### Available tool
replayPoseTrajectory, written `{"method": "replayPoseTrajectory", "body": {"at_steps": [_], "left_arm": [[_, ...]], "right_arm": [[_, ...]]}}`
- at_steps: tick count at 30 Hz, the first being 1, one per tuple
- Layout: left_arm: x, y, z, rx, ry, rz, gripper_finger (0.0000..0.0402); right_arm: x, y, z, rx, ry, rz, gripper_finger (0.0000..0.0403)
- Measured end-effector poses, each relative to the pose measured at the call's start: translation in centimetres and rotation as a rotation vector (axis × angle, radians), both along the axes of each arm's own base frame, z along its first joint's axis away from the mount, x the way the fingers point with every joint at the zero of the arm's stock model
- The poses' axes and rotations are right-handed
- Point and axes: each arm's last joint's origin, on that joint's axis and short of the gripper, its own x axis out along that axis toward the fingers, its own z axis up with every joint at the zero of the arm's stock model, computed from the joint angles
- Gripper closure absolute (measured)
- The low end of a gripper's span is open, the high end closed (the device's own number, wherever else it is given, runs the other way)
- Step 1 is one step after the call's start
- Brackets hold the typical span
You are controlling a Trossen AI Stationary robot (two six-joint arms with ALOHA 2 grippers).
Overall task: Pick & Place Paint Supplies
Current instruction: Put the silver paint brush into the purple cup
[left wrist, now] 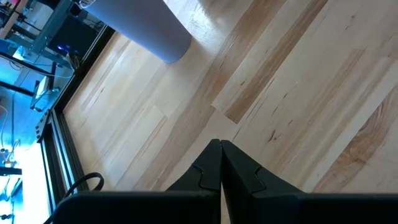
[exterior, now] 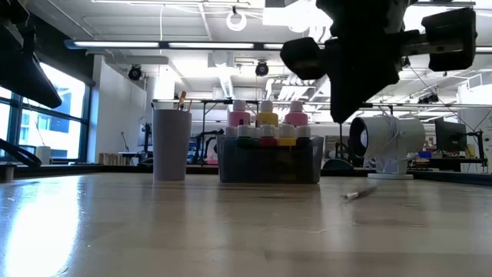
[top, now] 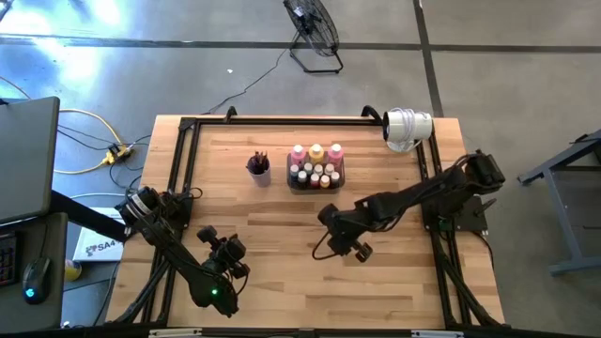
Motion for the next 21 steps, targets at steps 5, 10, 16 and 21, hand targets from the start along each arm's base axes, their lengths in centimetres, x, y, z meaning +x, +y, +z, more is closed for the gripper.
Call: {"method": "replayPoseTrajectory", "body": {"at_steps": [5, 10, 16, 21], "left_arm": [[0.0, 0.0, 0.0, 0.001, 0.003, -0.001, 0.0402], [0.0, 0.0, 0.0, 0.002, 0.001, -0.002, 0.0402], [0.0, 0.0, 0.0, 0.002, 0.003, -0.001, 0.0402], [0.0, 0.0, 0.0, 0.002, 0.002, -0.001, 0.0402]], "right_arm": [[0.0, -0.1, -0.3, 0.019, 0.027, 0.009, 0.0400], [1.1, 1.3, -1.7, 0.022, -0.030, 0.035, 0.0400], [2.5, 1.5, -3.8, 0.012, -0.042, 0.019, 0.0400], [4.3, 1.5, -3.4, 0.007, -0.061, -0.009, 0.0400]]}}
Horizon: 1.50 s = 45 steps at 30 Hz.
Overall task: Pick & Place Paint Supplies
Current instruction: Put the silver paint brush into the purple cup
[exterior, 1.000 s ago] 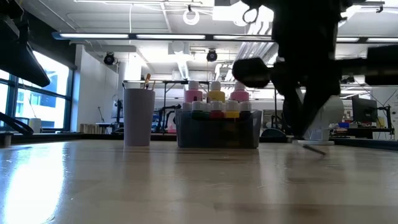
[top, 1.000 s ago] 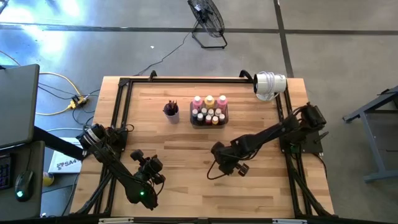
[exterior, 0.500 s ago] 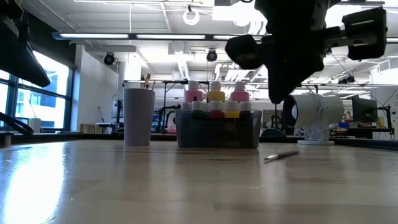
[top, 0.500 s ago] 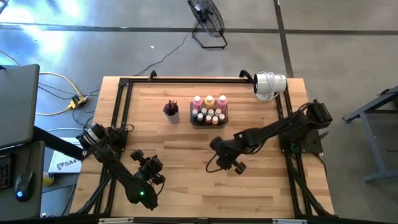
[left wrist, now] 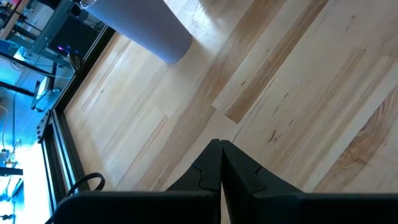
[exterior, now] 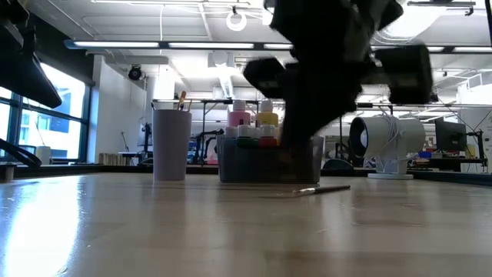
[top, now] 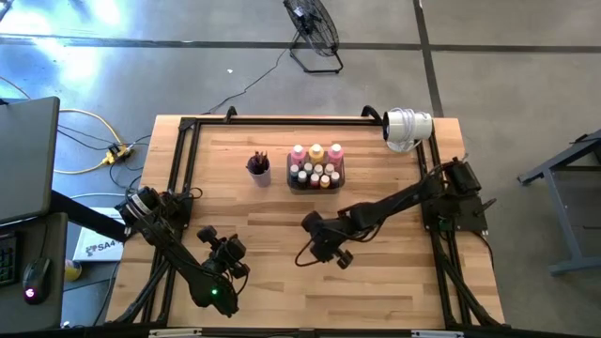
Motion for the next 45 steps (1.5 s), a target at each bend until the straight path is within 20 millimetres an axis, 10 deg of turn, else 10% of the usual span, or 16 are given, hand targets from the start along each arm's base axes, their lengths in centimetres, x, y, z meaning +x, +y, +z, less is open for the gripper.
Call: {"method": "replayPoseTrajectory", "body": {"at_steps": [7, 15, 23, 45], "left_arm": [[0.0, 0.0, 0.0, -0.001, 0.000, 0.000, 0.0402], [0.0, 0.0, 0.0, 0.000, 0.001, -0.001, 0.0402], [0.0, 0.0, 0.0, -0.005, -0.001, 0.000, 0.0402], [0.0, -0.1, 0.0, -0.010, 0.002, 0.002, 0.0402]], "right_arm": [[1.2, -1.7, 2.2, 0.000, 0.032, -0.048, 0.0400], [1.2, -2.8, 2.1, -0.017, 0.064, -0.081, 0.0400], [3.5, -3.2, -2.0, -0.050, 0.101, -0.111, 0.0400], [5.1, -4.8, -0.1, -0.082, 0.067, -0.207, 0.0346]]}}
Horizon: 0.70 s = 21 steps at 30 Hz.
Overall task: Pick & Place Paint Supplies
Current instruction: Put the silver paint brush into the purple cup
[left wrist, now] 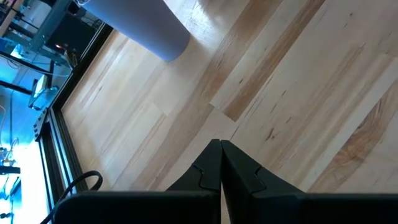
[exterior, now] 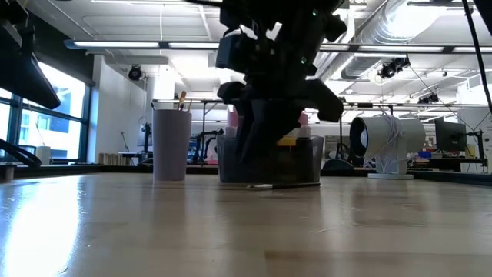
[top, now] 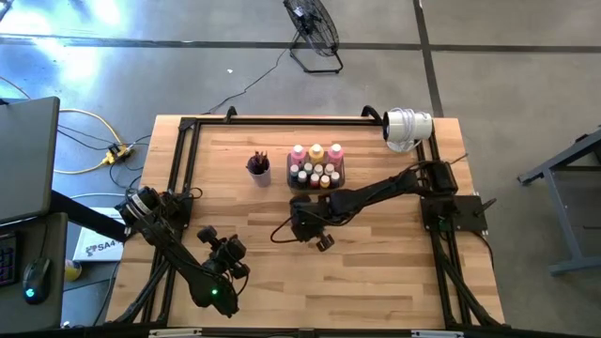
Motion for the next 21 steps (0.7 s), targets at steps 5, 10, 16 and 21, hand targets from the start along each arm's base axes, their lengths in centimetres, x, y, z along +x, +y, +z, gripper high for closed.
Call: {"method": "replayPoseTrajectory", "body": {"at_steps": [5, 10, 16, 21], "left_arm": [[0.0, 0.0, 0.0, -0.003, -0.003, 0.000, 0.0402], [0.1, -0.1, -0.1, -0.010, -0.009, 0.000, 0.0402], [0.1, -0.1, -0.1, -0.015, -0.013, 0.000, 0.0402], [0.1, -0.1, -0.1, -0.015, -0.013, 0.000, 0.0402]], "right_arm": [[0.0, -0.1, -0.2, -0.006, 0.008, -0.005, 0.0274], [-0.1, -0.6, -0.4, 0.019, 0.031, -0.002, 0.0239], [-0.3, -1.6, -1.1, 0.038, 0.037, -0.027, 0.0251], [-0.2, -2.5, -1.4, 0.070, 0.012, -0.044, 0.0260]]}}
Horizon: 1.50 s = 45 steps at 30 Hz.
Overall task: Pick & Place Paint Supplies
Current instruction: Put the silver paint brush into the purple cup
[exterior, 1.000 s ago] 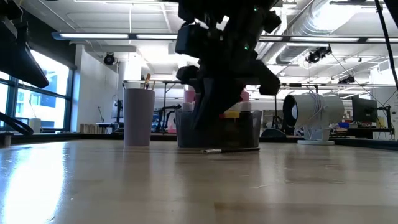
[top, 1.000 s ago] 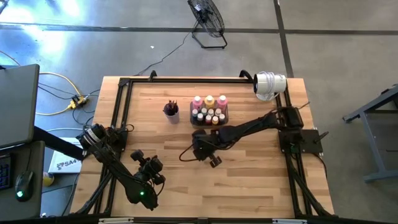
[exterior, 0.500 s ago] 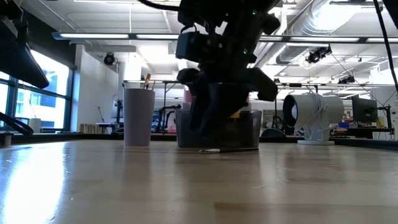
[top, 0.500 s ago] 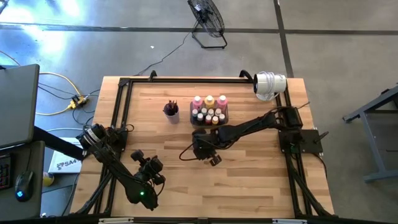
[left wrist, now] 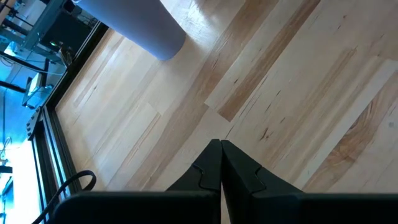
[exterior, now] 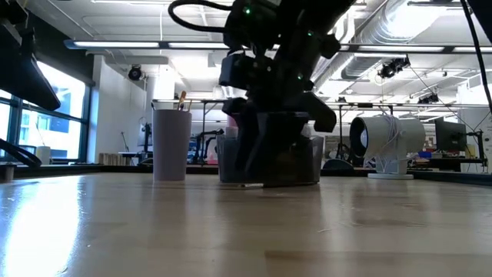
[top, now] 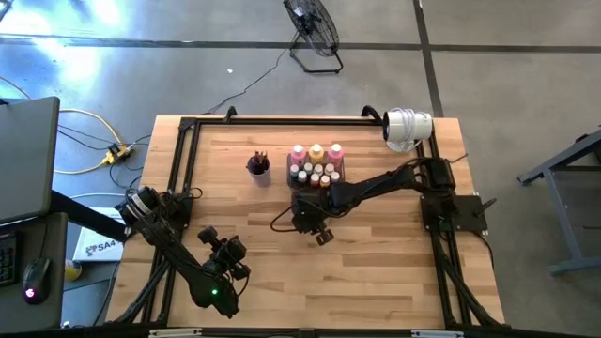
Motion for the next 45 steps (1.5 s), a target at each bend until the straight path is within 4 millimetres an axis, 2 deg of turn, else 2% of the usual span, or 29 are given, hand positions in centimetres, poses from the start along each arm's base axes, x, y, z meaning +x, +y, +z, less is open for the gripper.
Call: {"method": "replayPoseTrajectory", "body": {"at_steps": [6, 14, 19, 27, 41, 45], "left_arm": [[0.0, 0.0, 0.0, 0.000, -0.001, 0.000, 0.0402], [0.0, 0.0, 0.0, 0.000, 0.001, 0.001, 0.0402], [0.0, 0.0, -0.1, 0.000, 0.002, 0.001, 0.0402], [0.0, 0.0, -0.1, 0.001, 0.002, 0.000, 0.0402], [0.0, 0.0, -0.1, 0.001, 0.002, 0.000, 0.0402], [0.0, 0.0, -0.1, 0.000, 0.001, 0.000, 0.0402]], "right_arm": [[0.2, -0.9, 0.0, 0.030, -0.014, -0.008, 0.0261], [0.6, -1.3, -2.3, 0.051, 0.037, -0.019, 0.0261], [0.3, -1.3, -2.5, 0.049, 0.077, -0.023, 0.0264], [-0.2, -1.3, -2.8, 0.042, 0.143, -0.063, 0.0311], [-0.4, -1.3, -3.0, 0.049, 0.158, -0.071, 0.0394], [-0.4, -1.3, -3.0, 0.044, 0.158, -0.077, 0.0399]]}}
